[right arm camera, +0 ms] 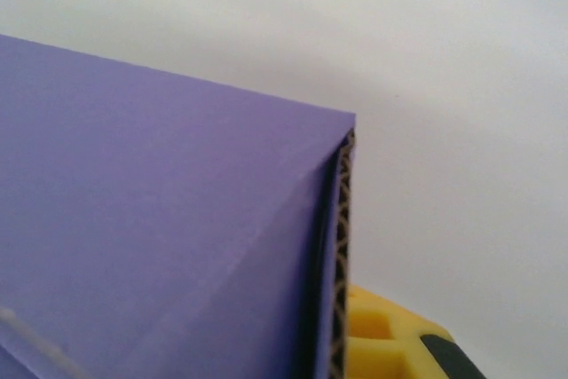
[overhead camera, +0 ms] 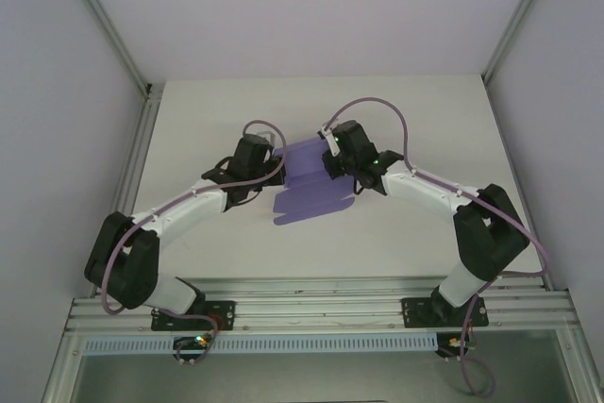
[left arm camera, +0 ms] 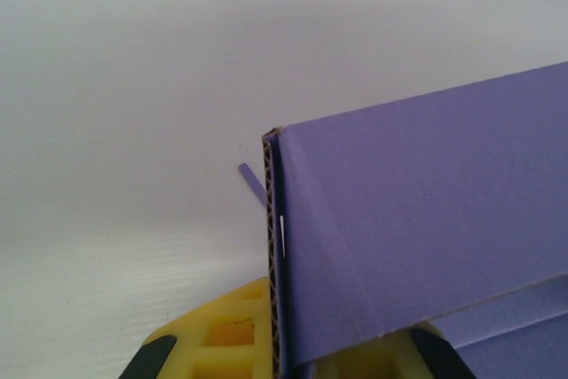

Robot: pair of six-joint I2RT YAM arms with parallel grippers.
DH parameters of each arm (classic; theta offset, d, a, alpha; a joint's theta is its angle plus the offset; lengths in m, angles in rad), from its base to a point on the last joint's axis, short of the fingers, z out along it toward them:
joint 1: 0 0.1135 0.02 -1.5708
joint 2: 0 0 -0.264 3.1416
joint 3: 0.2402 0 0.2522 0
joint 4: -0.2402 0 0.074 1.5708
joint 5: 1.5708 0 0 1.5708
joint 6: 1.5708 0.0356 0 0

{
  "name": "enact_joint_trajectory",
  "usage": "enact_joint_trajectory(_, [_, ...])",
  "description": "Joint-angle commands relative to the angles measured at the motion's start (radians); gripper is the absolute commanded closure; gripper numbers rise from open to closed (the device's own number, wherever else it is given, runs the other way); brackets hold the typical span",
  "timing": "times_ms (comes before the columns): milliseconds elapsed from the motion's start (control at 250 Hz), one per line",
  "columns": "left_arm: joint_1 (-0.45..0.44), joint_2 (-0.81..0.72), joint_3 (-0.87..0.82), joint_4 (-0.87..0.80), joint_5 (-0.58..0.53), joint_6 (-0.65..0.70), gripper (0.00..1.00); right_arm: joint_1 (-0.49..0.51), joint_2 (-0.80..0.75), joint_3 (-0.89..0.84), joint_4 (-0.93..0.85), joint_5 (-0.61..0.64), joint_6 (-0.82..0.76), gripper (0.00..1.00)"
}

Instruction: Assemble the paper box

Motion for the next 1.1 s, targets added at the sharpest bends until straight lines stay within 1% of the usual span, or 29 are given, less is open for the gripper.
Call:
enact_joint_trajectory(0, [-0.001, -0.029, 0.019, -0.027, -0.017, 0.007, 1.00, 0.000, -0.039, 0.016, -0.028, 0.257, 0.023, 1.00])
enact_joint_trajectory(84, [-0.002, -0.029, 0.024, -0.039, -0.029, 0.006, 1.00, 0.001, -0.043, 0.015, -0.046, 0.295, 0.017, 1.00])
enact_joint_trajectory(208, [-0.006, -0.029, 0.028, -0.041, -0.032, 0.004, 1.00, 0.000, -0.026, 0.035, -0.099, 0.292, 0.000, 1.00])
enact_joint_trajectory(256, [-0.005, -0.029, 0.028, -0.040, -0.029, 0.004, 1.00, 0.007, -0.020, 0.033, -0.097, 0.283, -0.014, 0.87])
enact_joint_trajectory(323, [-0.006, -0.026, 0.028, -0.037, -0.028, 0.003, 1.00, 0.010, -0.030, 0.019, -0.081, 0.192, -0.025, 0.73])
enact_joint_trajectory(387, [-0.006, -0.020, 0.031, -0.048, -0.035, 0.003, 1.00, 0.010, -0.058, -0.007, -0.052, 0.065, -0.018, 0.65])
enact_joint_trajectory(483, [-0.006, -0.012, 0.028, -0.050, -0.040, 0.004, 1.00, 0.010, -0.101, -0.030, -0.029, -0.035, 0.020, 0.63])
enact_joint_trajectory(539, [-0.004, -0.009, 0.025, -0.043, -0.035, 0.001, 1.00, 0.012, -0.119, -0.031, -0.032, -0.051, 0.039, 0.61])
enact_joint_trajectory(623, [-0.003, -0.006, 0.024, -0.041, -0.030, 0.000, 1.00, 0.012, -0.145, -0.044, -0.029, -0.107, 0.036, 0.54])
enact_joint_trajectory(707, [0.002, -0.003, 0.021, -0.043, -0.033, -0.004, 1.00, 0.012, -0.170, -0.061, -0.031, -0.206, 0.003, 0.52])
enact_joint_trajectory(803, [0.007, 0.002, 0.021, -0.041, -0.025, -0.009, 1.00, 0.012, -0.193, -0.076, -0.044, -0.300, -0.017, 0.43])
enact_joint_trajectory(887, [0.009, 0.000, 0.018, -0.031, -0.008, -0.010, 1.00, 0.011, -0.207, -0.089, -0.049, -0.290, -0.012, 0.41])
enact_joint_trajectory(939, [0.011, -0.006, 0.015, -0.028, -0.005, -0.010, 1.00, 0.010, -0.215, -0.095, -0.058, -0.263, -0.011, 0.45])
enact_joint_trajectory(978, [0.013, -0.009, 0.015, -0.029, -0.005, -0.010, 1.00, 0.006, -0.216, -0.096, -0.068, -0.250, -0.013, 0.45])
enact_joint_trajectory(1098, [0.012, -0.021, 0.013, -0.019, 0.011, -0.004, 1.00, 0.003, -0.191, -0.088, -0.094, -0.240, -0.033, 0.43])
